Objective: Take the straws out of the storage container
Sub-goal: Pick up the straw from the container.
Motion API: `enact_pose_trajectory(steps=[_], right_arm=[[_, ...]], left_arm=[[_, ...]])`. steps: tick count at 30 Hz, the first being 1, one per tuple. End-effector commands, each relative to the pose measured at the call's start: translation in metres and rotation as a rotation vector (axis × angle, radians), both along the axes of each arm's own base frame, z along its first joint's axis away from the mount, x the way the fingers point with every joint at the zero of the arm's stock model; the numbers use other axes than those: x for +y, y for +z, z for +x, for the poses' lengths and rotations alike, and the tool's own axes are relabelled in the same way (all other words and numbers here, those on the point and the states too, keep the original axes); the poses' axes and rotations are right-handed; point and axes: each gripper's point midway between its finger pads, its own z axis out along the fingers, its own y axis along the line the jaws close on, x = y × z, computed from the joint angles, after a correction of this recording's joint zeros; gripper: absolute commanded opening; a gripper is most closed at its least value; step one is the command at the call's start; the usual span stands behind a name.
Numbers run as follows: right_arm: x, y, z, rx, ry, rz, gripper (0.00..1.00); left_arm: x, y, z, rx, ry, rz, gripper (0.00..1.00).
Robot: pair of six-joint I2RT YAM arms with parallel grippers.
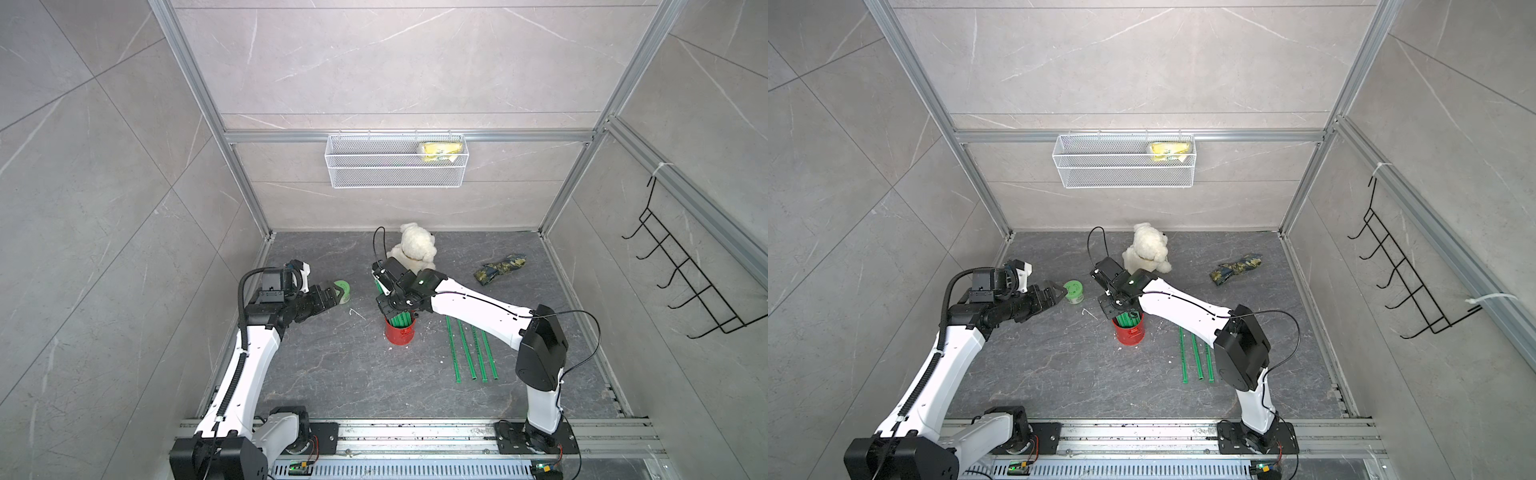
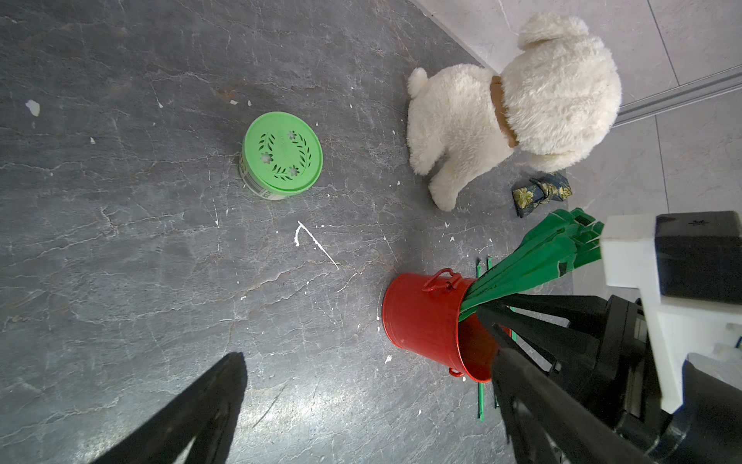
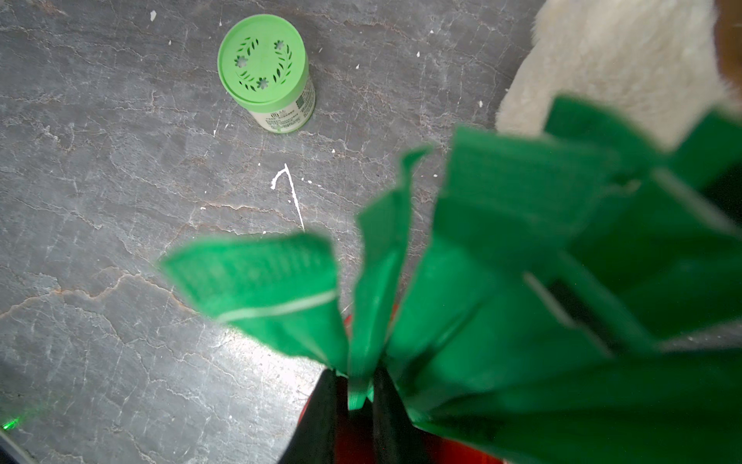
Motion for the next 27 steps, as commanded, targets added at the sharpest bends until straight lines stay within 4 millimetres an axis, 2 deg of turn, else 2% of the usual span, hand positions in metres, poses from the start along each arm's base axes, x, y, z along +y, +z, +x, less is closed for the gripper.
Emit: enact_pose_trajectory(steps=[1,15,27], right_arm=[[0.003,0.005,0.002,-0.008,-0.012,0.004,0.2],[-0.003,0.008,0.002,-0.023,-0.018,-0.003,0.1],[-0.013,0.013,-0.006,-0.027,-0.028,0.009,0.09]], left_arm=[[-0.004,0.019,0.004,-0.053,-0.033,0.0,1.0],[-0.004,0.019,0.004,-0.054,-0.034,0.0,1.0],[-0.004,0.02,0.004,-0.054,-0.034,-0.001,1.0]])
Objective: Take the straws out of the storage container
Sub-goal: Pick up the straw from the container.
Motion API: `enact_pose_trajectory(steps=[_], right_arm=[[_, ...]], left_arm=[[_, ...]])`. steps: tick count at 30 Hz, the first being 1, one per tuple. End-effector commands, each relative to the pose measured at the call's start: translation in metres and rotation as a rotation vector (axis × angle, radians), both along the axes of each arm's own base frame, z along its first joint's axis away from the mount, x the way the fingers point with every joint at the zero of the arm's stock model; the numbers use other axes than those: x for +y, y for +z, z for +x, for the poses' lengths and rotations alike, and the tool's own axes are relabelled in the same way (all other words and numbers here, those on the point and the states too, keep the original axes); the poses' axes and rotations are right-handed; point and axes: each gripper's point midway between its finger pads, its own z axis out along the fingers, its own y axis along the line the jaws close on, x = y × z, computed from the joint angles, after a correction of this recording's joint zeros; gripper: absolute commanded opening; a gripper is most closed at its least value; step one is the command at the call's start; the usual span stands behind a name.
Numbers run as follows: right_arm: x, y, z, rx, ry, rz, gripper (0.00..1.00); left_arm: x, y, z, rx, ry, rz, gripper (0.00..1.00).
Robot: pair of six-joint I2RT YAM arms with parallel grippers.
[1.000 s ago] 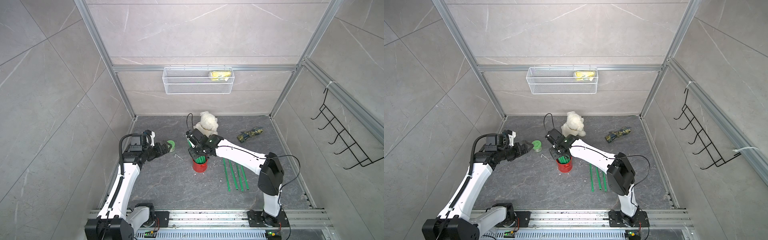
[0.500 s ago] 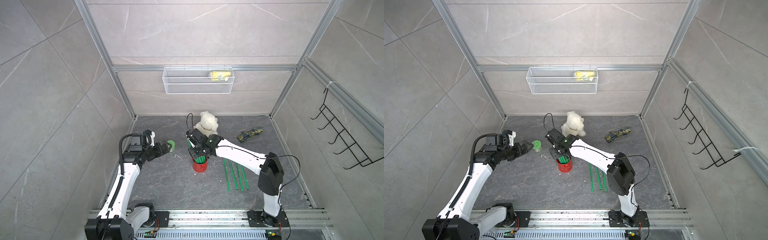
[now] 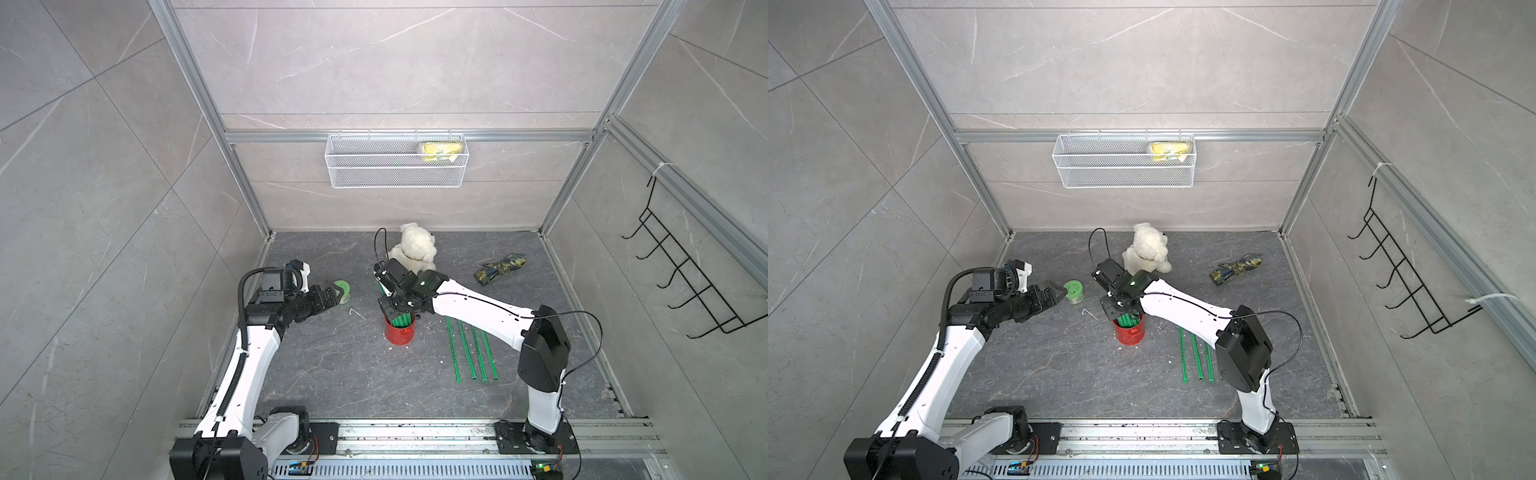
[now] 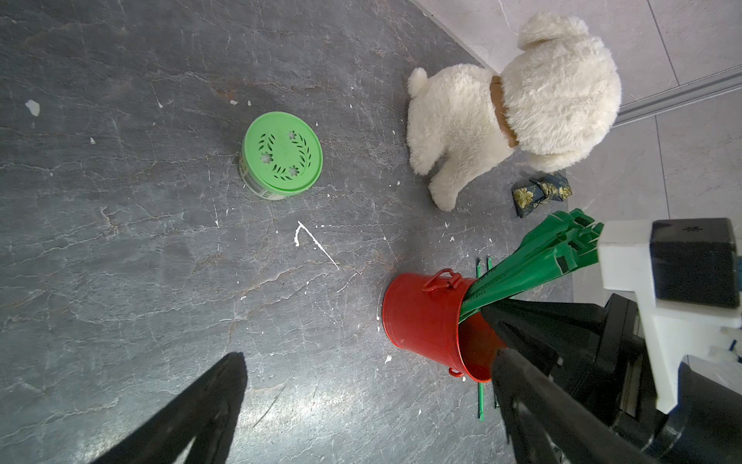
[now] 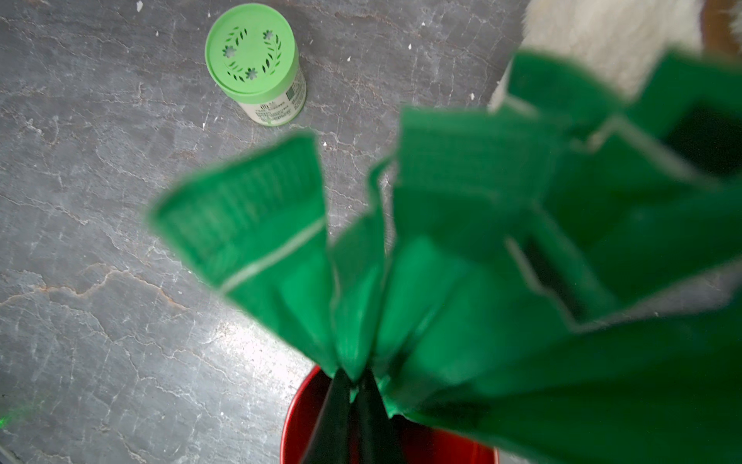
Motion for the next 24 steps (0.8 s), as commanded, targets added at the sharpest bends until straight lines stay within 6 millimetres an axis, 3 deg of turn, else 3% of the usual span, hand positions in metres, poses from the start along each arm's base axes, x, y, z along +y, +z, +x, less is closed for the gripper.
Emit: enact_pose_trajectory(steps=[1,10,24], right_arm=[[-0.005,0.016,-0.003,-0.025,-0.019,0.029,0.08],[-0.006,0.021,-0.008,-0.017,-0.026,0.061,0.08],[-0.02,0.046,-0.021,-0.038,-0.028,0.105,0.08]], left_arm=[[-0.004,0.019,0.004,-0.054,-0.033,-0.001,1.0],[-0.004,0.019,0.003,-0.053,-0.034,-0.001,1.0],[-0.004,0.019,0.004,-0.053,-0.035,-0.002,1.0]])
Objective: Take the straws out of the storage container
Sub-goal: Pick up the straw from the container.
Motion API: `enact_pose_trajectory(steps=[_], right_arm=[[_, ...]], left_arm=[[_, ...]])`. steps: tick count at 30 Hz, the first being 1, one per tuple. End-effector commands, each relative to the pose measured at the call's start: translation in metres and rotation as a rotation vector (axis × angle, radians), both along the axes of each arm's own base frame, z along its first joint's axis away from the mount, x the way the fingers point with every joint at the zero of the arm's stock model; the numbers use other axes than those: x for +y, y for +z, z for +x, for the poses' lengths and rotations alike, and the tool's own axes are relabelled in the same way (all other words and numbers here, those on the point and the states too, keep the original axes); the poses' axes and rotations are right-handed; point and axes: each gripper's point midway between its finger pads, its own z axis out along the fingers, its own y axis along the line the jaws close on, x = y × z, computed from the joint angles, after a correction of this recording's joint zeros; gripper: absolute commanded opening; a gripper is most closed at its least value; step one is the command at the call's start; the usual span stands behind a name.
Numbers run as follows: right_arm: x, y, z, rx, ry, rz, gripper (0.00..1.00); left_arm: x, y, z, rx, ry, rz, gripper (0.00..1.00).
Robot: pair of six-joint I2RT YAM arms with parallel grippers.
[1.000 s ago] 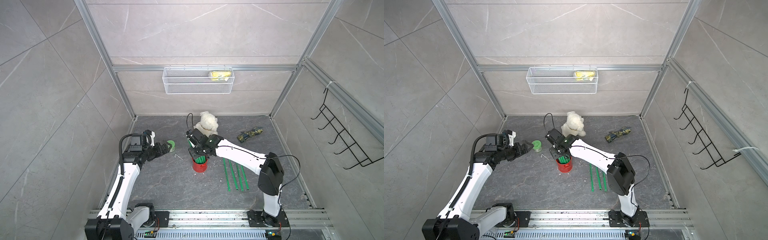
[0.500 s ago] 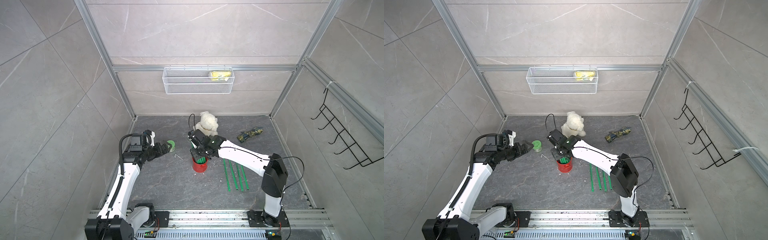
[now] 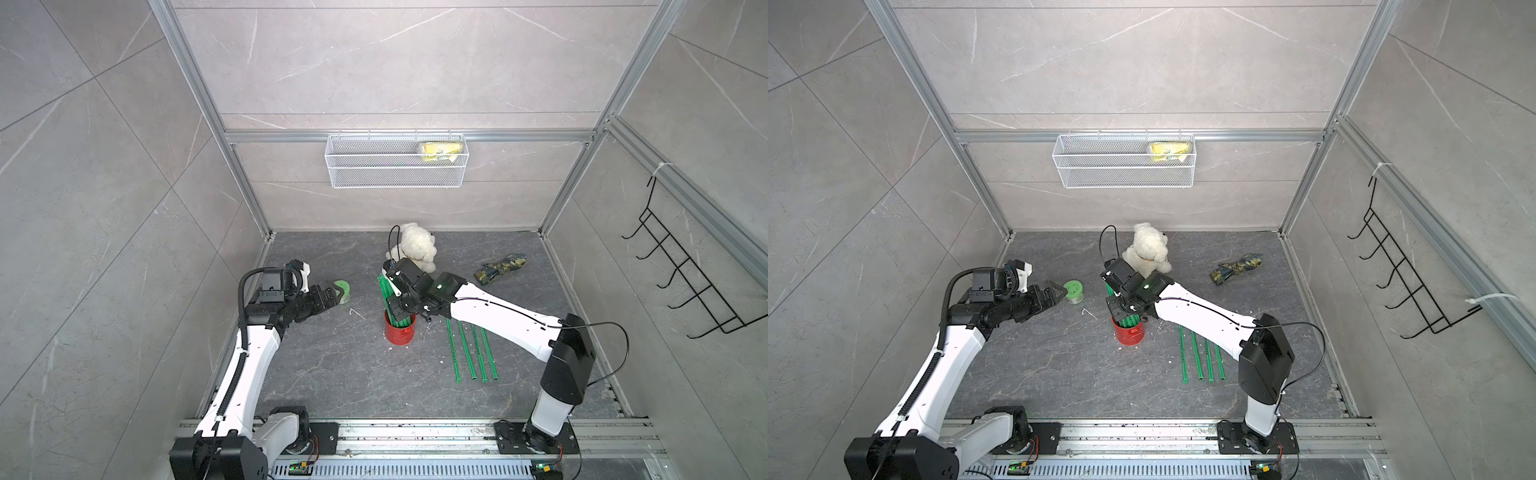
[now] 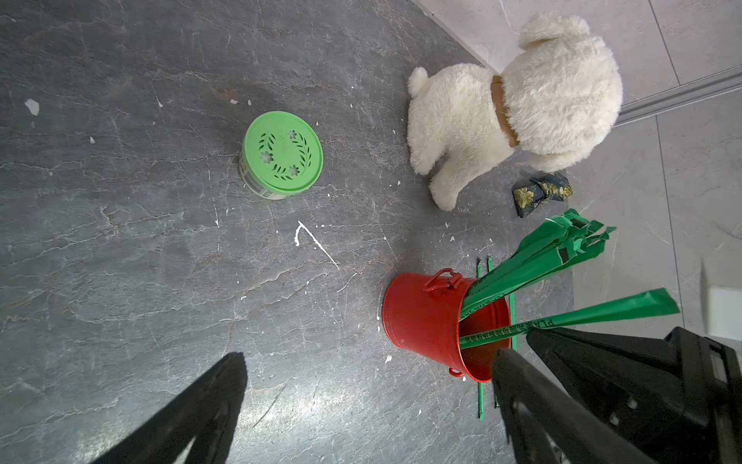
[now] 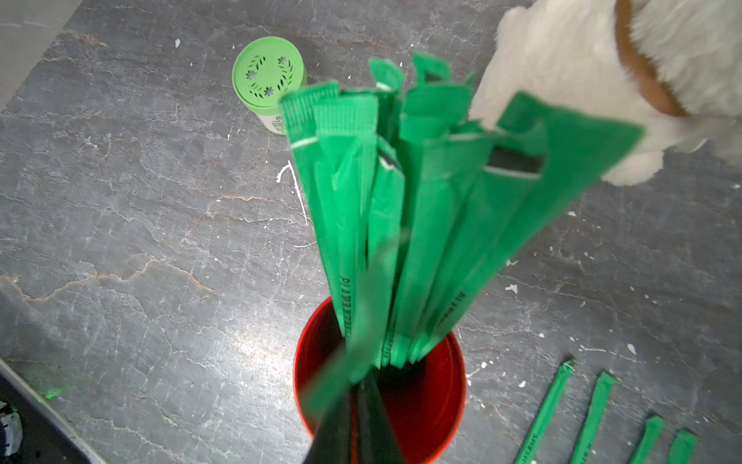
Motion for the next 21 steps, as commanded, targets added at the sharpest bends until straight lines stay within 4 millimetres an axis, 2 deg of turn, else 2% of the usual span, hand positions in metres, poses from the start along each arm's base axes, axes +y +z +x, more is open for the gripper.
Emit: enact_pose_trajectory(steps=[1,13,21], right_arm=[[-0.004,0.014,-0.006,-0.012,-0.013,0.029,0.08],[-0.013,0.063,-0.009,-0.071,-0.007,0.063,0.08],[-0.021,0.102,-0.013,-0.112,0.007,0.08,0.08]], left_arm=[[-0.004,0.02,0.004,-0.055,-0.034,-0.002,1.0],[-0.004,0.019,0.004,-0.051,-0.035,-0.005,1.0],[-0.004,0.019,0.004,-0.051,-0.034,-0.005,1.0]])
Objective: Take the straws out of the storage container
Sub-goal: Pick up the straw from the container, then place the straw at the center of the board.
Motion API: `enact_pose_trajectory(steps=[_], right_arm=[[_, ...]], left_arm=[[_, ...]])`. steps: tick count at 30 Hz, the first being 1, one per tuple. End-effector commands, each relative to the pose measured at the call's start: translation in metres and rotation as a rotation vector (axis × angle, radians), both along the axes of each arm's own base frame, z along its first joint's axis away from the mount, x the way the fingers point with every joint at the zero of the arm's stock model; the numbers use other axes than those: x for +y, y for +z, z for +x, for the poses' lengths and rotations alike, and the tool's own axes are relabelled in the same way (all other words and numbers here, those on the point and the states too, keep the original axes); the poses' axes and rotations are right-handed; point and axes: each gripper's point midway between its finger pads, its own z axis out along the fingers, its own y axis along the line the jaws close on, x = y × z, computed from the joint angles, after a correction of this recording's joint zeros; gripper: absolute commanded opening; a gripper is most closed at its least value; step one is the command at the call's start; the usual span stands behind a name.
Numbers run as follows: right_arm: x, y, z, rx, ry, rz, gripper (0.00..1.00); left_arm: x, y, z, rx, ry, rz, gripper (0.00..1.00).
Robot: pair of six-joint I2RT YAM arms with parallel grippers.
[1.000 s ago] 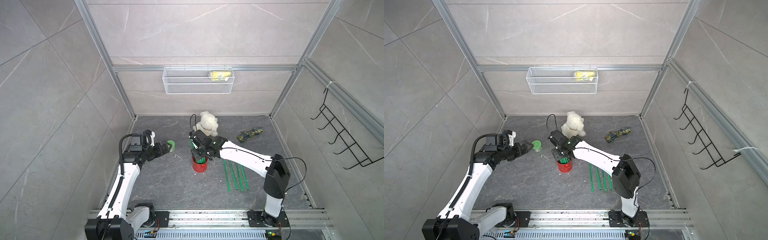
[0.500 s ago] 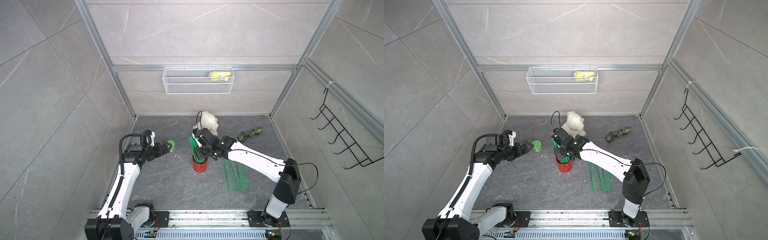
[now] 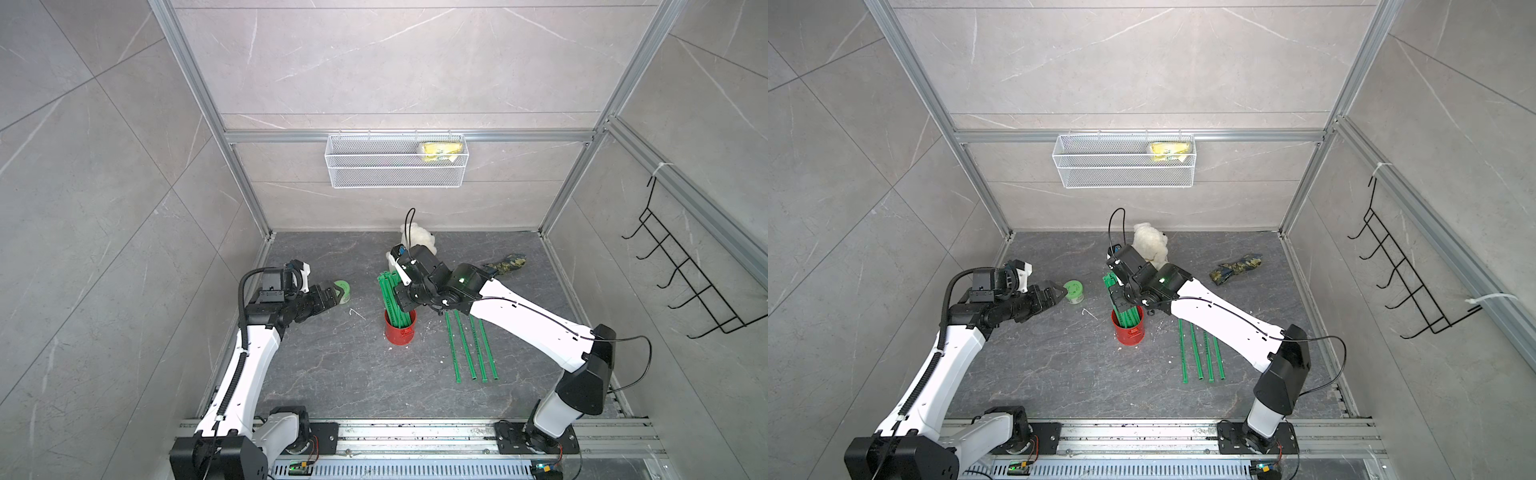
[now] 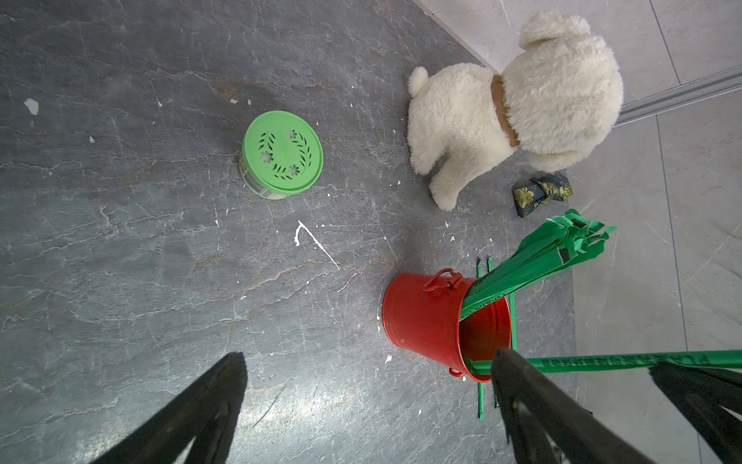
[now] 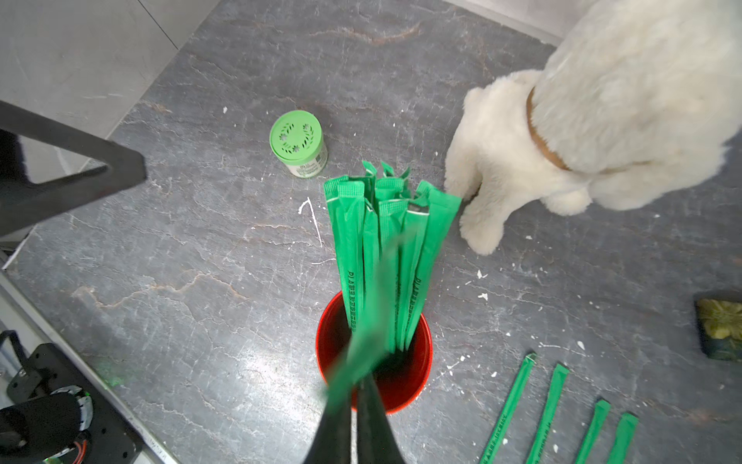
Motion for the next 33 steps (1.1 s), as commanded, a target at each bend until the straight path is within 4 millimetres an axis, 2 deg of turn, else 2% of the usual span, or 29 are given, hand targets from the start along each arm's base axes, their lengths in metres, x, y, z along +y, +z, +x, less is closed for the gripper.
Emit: enact_pose_trajectory(steps=[1,7,14,22,27,33], right_arm=[[-0.01,0.032,-0.008,-0.039,0.011,0.004,0.08],[-0.02,0.061,-0.013,-0.064,0.016,0.012,0.08],[-0.045,0.099,-0.019,-0.117,-0.004,-0.027,0.08],[-0.079,0.117,-0.018,-0.14,-0.058,-0.124,0.08],[-0.101,0.102,-0.009,-0.073,-0.118,-0.155,0.08],[-0.119,0.055,0.003,0.087,-0.181,-0.167,0.08]], left_arm=[[-0.004,0.02,0.003,-0.053,-0.035,-0.004,1.0],[-0.005,0.019,0.004,-0.052,-0.036,-0.007,1.0],[-0.005,0.02,0.003,-0.054,-0.036,-0.005,1.0],[-0.004,0.022,0.003,-0.062,-0.035,-0.004,1.0],[-0.004,0.022,0.002,-0.062,-0.035,-0.004,1.0],[-0.004,0.022,0.002,-0.061,-0.036,-0.005,1.0]])
